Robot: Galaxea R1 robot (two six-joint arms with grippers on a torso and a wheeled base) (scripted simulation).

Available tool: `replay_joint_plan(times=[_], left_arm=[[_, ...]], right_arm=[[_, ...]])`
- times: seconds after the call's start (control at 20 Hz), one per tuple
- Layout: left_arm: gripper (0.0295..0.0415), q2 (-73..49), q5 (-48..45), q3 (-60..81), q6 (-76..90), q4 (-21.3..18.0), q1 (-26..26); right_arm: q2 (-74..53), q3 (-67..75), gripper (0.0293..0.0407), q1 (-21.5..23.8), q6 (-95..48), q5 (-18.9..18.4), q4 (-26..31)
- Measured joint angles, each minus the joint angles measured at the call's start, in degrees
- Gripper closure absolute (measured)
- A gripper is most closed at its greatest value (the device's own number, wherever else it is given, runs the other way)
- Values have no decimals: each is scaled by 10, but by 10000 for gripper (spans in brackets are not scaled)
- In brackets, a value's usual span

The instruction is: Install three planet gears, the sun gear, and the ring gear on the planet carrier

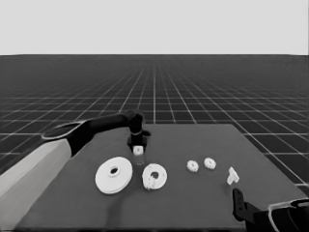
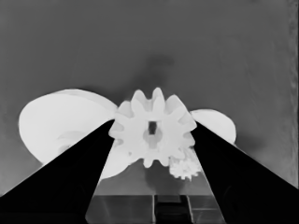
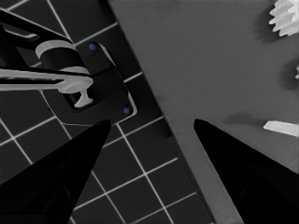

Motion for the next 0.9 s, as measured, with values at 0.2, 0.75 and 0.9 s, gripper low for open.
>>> replay_joint_plan(times=[0.2, 0.75, 0.9], left_arm=[[398, 0, 6, 2, -1, -10, -10], [398, 44, 20, 84, -126, 5, -4], [398, 56, -5, 47, -106, 53, 50]], right_arm=[[0, 0, 315, 0, 0, 0, 0], [0, 0, 315, 0, 0, 0, 0], [0, 0, 315, 0, 0, 0, 0]])
